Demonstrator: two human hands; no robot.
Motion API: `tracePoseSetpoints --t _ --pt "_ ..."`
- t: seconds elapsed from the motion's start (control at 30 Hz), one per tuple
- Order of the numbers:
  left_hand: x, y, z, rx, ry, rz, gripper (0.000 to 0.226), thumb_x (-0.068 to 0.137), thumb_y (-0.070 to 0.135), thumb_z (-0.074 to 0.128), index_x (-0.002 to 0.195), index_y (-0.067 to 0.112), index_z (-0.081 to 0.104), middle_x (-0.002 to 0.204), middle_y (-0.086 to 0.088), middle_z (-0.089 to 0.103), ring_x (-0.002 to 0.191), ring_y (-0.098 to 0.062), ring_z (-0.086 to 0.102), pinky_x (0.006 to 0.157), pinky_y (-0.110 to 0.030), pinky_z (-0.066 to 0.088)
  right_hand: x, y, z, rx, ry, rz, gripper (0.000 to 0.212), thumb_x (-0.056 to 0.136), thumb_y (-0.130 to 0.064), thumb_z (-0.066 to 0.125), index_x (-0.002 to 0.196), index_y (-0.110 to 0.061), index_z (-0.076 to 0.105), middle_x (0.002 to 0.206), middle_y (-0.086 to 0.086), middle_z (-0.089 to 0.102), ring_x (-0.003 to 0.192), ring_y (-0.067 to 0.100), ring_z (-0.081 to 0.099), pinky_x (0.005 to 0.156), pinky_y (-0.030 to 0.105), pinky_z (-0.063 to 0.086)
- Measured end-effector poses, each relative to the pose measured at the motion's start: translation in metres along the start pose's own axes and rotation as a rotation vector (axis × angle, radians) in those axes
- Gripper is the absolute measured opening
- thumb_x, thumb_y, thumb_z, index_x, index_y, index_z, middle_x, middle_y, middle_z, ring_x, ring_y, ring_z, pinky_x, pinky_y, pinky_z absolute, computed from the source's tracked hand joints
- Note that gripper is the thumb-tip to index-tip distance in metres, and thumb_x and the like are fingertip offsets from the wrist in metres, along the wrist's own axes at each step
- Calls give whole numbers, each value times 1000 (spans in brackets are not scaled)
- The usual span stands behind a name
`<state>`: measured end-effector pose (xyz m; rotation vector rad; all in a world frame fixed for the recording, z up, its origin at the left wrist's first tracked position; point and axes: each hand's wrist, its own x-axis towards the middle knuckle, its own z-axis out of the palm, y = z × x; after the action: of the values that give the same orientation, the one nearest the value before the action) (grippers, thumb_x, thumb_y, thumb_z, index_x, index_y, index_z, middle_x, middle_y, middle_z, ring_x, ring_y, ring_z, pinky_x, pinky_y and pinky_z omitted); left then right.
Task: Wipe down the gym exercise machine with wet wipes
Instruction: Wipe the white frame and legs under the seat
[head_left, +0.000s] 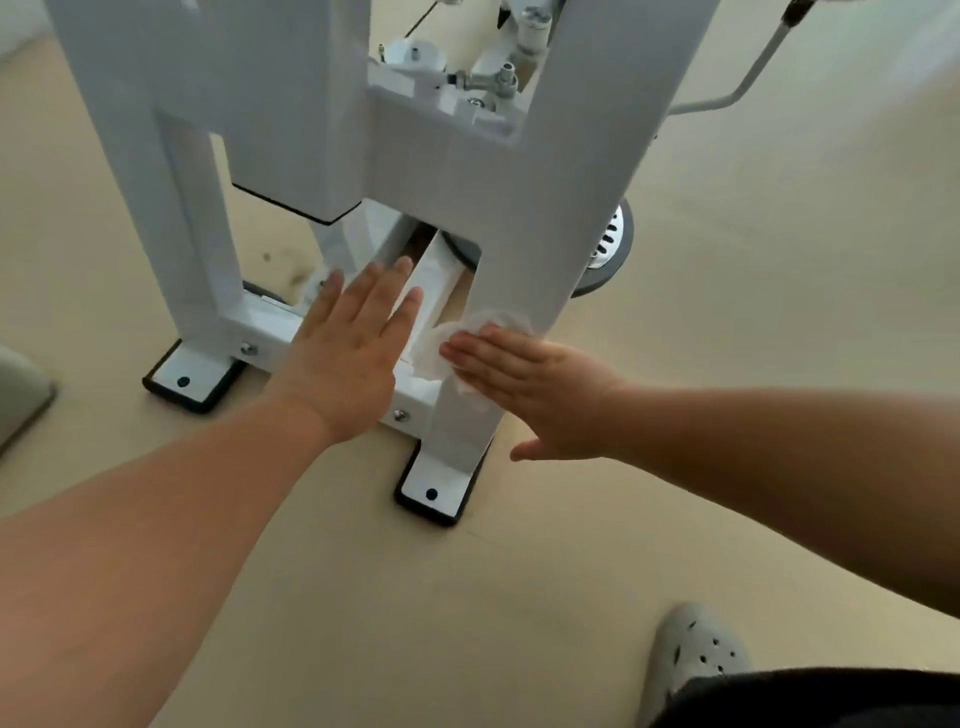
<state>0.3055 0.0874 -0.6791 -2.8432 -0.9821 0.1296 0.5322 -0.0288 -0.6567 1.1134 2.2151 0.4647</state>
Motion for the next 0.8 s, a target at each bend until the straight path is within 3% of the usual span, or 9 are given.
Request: tracePoseSetpoints --t 0.13,0.23,0.37,0.47,0.57,0.73,0.8 --pt "-12 8 27 -31 -429 -1 80 96 20 41 161 18 -7 168 -7 -13 156 -29 -3 126 -52 2 -7 16 -12 -96 74 68 103 97 -72 20 159 3 -15 166 27 -20 156 39 -16 128 50 -9" --pt "-14 13 37 -126 -573 -16 84 96 24 45 161 23 -7 169 -4 -14 156 -29 -2 126 -52 6 -18 32 -20 -51 155 241 99 97 -68 18 160 4 -9 168 27 -12 157 41 -8 129 50 -2" --pt "-12 8 42 -165 -520 -17 80 94 17 44 162 24 3 169 -5 -12 156 -28 1 126 -50 5 2 -13 -1 -31 33 156 98 95 -67 10 159 4 -12 166 30 -17 156 43 -13 128 51 -6" --pt "-21 -4 50 -131 -444 -46 75 94 16 45 161 22 11 168 -8 0 154 -29 7 127 -47 5 31 -69 31 6 -53 21 106 96 -73 18 155 6 -20 163 30 -25 154 41 -21 126 50 -13" --pt "-33 -13 55 -66 -420 -69 79 94 19 46 161 25 5 165 -10 6 150 -32 14 124 -46 10 43 -101 47 -4 -161 -73 113 95 -76 26 149 7 -28 162 28 -29 154 38 -22 122 52 -19" --pt "-32 -16 51 -153 -422 -91 80 93 16 50 161 28 9 160 -9 16 144 -33 27 122 -44 19 23 -57 34 -98 -124 -27 111 95 -74 28 155 5 -22 159 33 -31 148 44 -30 116 58 -29" --pt "-29 -17 52 -176 -403 -90 77 92 15 49 160 29 16 155 -8 24 138 -32 33 118 -44 27 7 -26 21 -140 -74 28 108 95 -71 25 155 6 -21 157 36 -32 147 48 -30 121 57 -22"
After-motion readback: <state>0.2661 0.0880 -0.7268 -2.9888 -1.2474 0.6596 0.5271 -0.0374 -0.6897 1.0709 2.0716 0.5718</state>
